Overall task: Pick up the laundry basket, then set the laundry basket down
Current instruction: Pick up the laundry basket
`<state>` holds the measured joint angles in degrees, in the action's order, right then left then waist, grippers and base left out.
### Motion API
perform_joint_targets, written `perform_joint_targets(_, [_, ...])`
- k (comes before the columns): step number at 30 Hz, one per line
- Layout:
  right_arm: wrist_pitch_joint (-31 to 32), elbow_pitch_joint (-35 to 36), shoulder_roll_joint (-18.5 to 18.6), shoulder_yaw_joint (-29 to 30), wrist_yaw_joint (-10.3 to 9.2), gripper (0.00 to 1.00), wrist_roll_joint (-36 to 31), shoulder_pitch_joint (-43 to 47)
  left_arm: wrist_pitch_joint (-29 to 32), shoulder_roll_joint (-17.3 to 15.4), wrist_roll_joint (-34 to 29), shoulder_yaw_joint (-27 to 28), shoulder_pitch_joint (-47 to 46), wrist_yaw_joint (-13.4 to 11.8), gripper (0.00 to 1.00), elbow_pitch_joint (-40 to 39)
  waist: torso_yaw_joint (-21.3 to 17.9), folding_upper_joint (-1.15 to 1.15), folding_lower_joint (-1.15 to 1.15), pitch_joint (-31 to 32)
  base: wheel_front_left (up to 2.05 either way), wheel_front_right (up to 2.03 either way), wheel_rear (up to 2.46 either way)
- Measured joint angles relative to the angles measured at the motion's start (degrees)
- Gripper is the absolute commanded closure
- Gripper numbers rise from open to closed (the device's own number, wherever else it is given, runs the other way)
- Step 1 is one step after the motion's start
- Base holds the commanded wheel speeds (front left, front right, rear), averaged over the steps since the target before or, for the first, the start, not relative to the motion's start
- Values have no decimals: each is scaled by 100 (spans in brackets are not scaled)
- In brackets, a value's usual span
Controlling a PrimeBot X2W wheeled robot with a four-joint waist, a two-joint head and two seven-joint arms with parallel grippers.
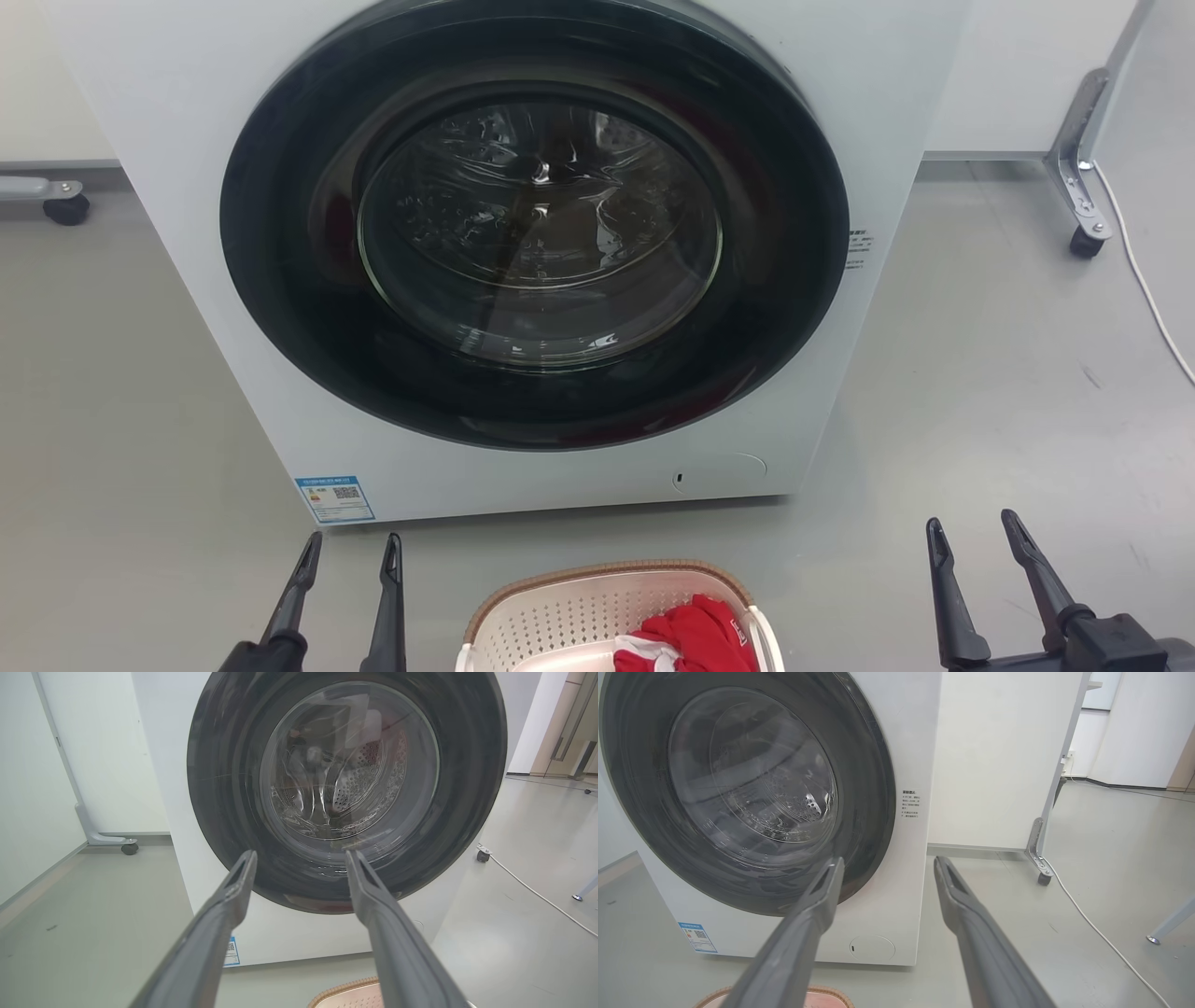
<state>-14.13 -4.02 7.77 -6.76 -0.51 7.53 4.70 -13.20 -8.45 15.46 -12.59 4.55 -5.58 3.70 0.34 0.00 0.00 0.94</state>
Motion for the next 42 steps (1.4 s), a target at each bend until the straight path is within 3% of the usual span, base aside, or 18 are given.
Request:
perform_joint_targets(19, [102,154,-11,13,0,0,60,49,204,5,-1,-31,41,-45,0,-175,-4,0,0,-277,0,0,0])
perform_joint_targets(30, [225,135,-46,33,3,0,176,-322,406,52,-60,-156,-403,11,0,-203,-36,1,1,-999,0,0,0])
perform_joint_targets(42, [458,-438,-104,-91,130,0,311,-954,1013,185,145,-324,-1172,223,0,530,-82,1,2,-1982,0,0,0])
